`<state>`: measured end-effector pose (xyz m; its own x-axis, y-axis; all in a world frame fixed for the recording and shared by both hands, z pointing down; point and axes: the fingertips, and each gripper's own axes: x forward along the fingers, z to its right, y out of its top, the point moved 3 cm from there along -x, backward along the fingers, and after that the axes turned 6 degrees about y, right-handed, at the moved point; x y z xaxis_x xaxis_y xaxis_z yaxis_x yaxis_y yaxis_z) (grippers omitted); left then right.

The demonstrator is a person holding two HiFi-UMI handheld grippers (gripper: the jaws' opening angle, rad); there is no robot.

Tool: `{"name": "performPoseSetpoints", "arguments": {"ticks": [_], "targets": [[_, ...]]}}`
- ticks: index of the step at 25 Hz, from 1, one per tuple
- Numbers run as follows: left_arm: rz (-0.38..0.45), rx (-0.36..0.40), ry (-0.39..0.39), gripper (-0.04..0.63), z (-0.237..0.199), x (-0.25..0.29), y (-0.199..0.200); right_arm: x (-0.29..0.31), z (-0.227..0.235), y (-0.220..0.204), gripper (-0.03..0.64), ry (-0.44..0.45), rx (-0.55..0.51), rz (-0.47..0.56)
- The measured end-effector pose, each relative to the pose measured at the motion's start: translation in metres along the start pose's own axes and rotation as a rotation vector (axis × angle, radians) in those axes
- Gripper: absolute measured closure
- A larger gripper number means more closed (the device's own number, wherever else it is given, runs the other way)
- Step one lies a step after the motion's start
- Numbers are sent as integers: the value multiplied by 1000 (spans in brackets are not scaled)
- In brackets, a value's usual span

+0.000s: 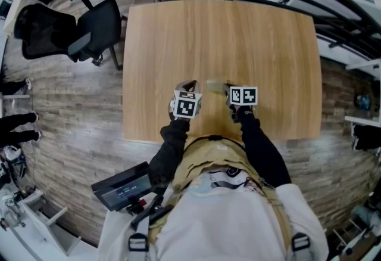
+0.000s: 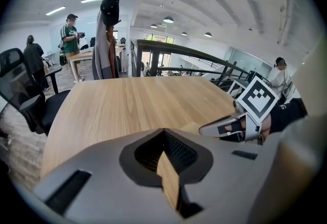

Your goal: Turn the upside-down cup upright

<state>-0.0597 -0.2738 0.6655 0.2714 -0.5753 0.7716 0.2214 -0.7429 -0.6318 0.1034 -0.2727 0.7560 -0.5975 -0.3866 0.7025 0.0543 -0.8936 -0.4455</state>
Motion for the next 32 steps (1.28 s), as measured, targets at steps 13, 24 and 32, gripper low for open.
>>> {"name": "performPoseSetpoints", "arguments": {"ticks": [13,24,32], "targets": [[68,0,9,594,7,-22,6,-50,-11,15,489,-77,-119,144],[281,44,21,595,27,-79,58,-157,-102,74,595,-74,-446,491],[483,53,14,595,38,-140,113,-225,-179,113,595,-84,-651,684]]}}
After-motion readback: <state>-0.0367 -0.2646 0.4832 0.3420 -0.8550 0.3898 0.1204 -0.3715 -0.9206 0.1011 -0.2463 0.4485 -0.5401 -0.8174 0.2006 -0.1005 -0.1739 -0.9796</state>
